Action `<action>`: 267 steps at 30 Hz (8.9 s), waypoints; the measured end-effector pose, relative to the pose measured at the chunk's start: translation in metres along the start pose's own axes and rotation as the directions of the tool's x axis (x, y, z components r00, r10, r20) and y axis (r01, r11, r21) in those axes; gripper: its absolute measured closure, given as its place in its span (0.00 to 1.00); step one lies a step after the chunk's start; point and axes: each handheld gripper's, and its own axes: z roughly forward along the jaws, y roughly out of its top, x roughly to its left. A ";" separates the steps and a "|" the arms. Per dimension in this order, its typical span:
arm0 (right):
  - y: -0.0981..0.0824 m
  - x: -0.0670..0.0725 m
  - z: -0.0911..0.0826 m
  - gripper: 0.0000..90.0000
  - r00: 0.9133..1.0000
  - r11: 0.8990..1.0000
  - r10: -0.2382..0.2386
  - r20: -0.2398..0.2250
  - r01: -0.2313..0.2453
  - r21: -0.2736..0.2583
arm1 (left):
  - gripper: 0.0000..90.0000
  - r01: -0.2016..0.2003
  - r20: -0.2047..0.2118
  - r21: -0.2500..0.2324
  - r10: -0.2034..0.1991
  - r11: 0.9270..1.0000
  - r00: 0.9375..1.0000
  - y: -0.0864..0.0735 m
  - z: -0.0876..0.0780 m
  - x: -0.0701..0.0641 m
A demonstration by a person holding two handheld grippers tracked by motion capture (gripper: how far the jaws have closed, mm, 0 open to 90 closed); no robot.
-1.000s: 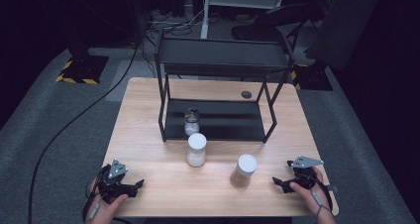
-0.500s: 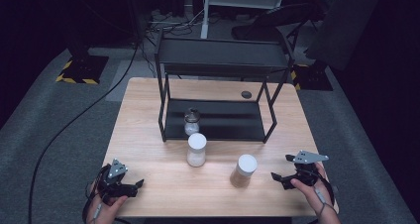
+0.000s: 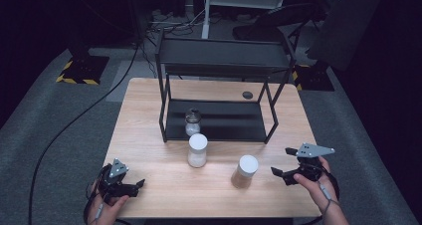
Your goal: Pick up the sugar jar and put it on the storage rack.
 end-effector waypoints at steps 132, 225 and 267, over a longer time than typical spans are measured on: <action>0.172 0.075 0.197 0.22 0.945 0.966 -0.202 -0.258 0.236 0.108 | 0.05 -0.005 0.006 0.003 0.005 1.000 1.000 0.000 0.000 0.001; 0.198 -0.002 0.205 0.37 0.995 0.986 -0.086 -0.045 0.091 0.137 | 0.05 -0.011 0.009 0.002 0.011 1.000 1.000 0.000 0.000 0.001; 0.169 0.020 0.091 0.10 0.991 0.992 -0.121 -0.059 0.119 -0.039 | 0.05 -0.012 0.011 0.002 0.012 1.000 1.000 0.000 0.000 0.001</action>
